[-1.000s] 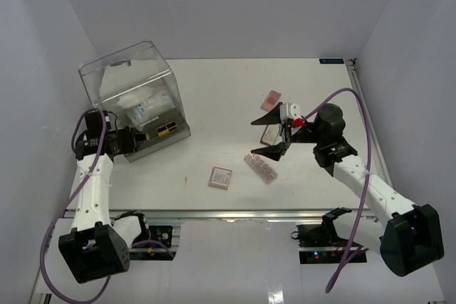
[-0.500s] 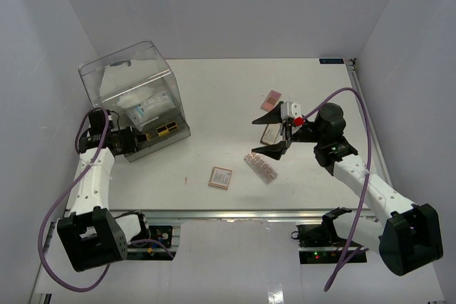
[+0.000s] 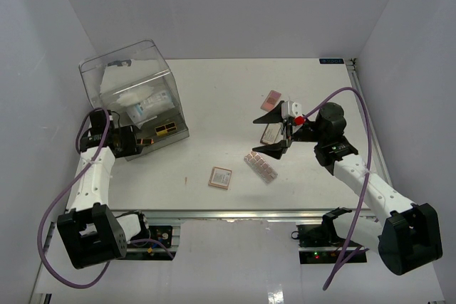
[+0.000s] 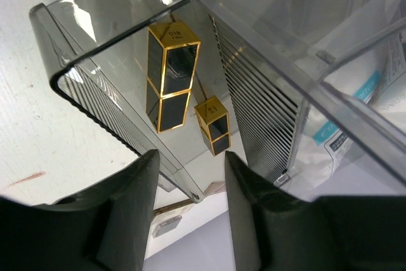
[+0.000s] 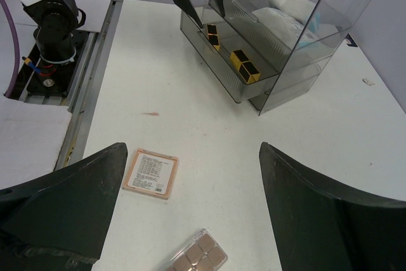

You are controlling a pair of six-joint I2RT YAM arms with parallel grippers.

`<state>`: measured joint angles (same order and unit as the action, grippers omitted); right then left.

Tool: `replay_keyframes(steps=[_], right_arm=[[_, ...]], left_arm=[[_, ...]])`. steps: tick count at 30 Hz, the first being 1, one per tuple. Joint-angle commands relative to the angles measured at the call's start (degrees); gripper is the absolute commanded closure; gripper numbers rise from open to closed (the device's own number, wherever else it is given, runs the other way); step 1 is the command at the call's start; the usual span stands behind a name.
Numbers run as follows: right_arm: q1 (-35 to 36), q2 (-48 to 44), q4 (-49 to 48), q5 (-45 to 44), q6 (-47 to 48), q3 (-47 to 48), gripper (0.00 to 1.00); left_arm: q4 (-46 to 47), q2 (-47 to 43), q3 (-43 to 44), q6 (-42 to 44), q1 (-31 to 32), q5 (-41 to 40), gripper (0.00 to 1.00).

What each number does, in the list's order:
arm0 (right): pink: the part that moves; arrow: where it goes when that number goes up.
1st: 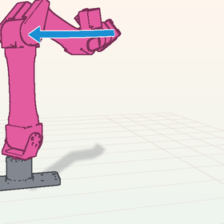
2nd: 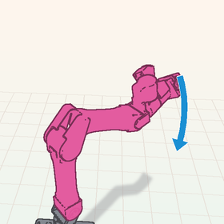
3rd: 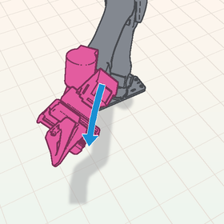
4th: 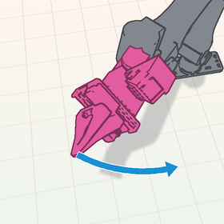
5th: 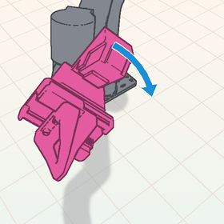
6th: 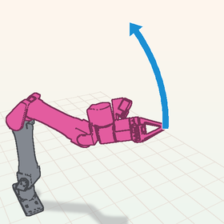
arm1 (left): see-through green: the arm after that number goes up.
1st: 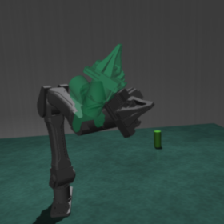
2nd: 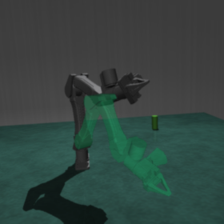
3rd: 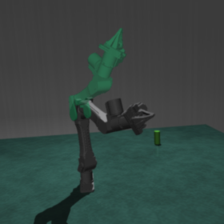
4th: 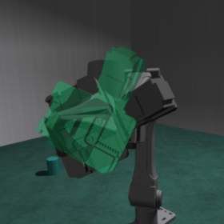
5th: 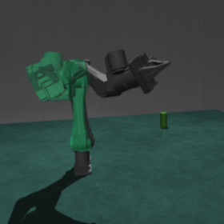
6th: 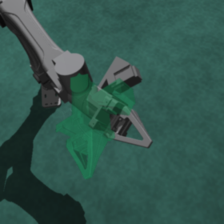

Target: Organize the makeup

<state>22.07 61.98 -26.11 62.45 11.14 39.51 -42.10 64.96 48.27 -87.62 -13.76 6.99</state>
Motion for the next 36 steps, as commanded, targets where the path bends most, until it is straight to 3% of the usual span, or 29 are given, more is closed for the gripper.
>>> replay_keyframes(steps=[1,3,6,14,17,21,31,36], right_arm=[[-0.5,0.2,-1.6,1.3,0.8,-0.2,0.09],[-0.6,0.3,-1.6,1.5,0.9,-0.2,0.09],[-0.8,0.4,-1.5,1.7,1.2,-0.3,0.09],[-1.7,0.5,-1.1,1.8,1.4,-0.1,0.09],[-2.0,0.5,-1.1,1.9,1.4,-0.1,0.09],[-2.4,0.7,-1.1,2.0,1.3,-0.1,0.09],[-2.8,0.7,-1.1,2.2,1.3,-0.1,0.09],[-3.0,0.9,-1.3,2.5,1.1,-0.1,0.09]], left_arm=[[0.6,-2.9,2.0,-0.9,0.1,3.6,0.54],[1.3,-4.4,1.9,2.9,0.2,6.2,0.69],[3.0,-6.4,1.0,8.8,0.8,10.2,0.81],[13.3,-11.7,-5.6,21.7,4.6,20.9,0.94],[20.0,-12.9,-6.2,31.0,6.6,26.2,1.00],[17.6,-14.9,-1.4,38.9,10.0,21.8,1.00],[10.0,-24.6,-3.6,38.0,10.2,8.8,1.00],[8.9,-31.0,-0.2,46.2,10.3,6.1,1.00]])
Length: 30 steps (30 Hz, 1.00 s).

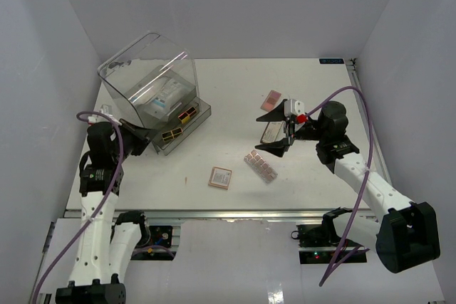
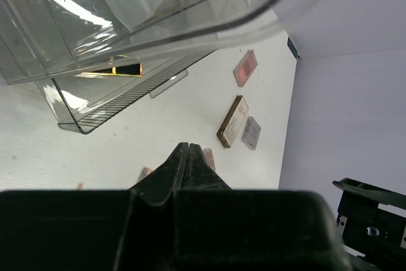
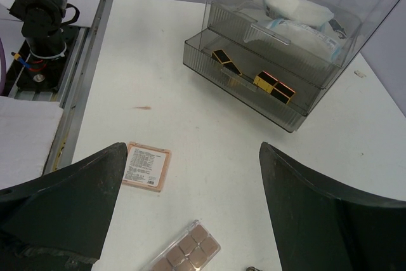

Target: Organize the makeup

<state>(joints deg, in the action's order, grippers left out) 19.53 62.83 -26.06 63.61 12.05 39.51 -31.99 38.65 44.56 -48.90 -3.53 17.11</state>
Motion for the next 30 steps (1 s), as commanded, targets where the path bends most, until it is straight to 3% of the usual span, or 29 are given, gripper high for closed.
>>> replay_keyframes(steps=[1,11,16,21,24,26,30], right_arm=[[-0.5,0.2,-1.4,1.4,0.1,-0.1,0.09],[-1.2,0.5,-1.1,1.0,0.4,-0.1,0.09],[-2.6,0.5,-1.0,1.1,0.3,0.0,0.09],[-3.1,0.7,-1.1,1.3,0.3,0.0,0.09],[-3.5,1.1,-1.1,1.2,0.3,0.0,0.09],[-3.9,1.2,-1.1,1.2,0.3,0.0,0.09],[-4.6,1.4,-1.2,1.3,0.2,-0.1,0.09]], left_arm=[[-1.5,-5.3,4.7,9.1,0.2,-3.9,1.00],[2.8,-4.7,11.2,15.0,1.6,5.6,0.98],[4.3,2.7,15.7,17.1,2.5,10.6,0.97],[4.3,10.5,21.3,21.2,9.7,10.1,0.96],[4.0,15.3,24.0,24.1,21.8,-0.1,0.96],[2.5,20.4,26.6,27.8,33.8,-12.6,0.94],[-2.9,31.5,32.3,35.9,48.9,-30.8,0.86]])
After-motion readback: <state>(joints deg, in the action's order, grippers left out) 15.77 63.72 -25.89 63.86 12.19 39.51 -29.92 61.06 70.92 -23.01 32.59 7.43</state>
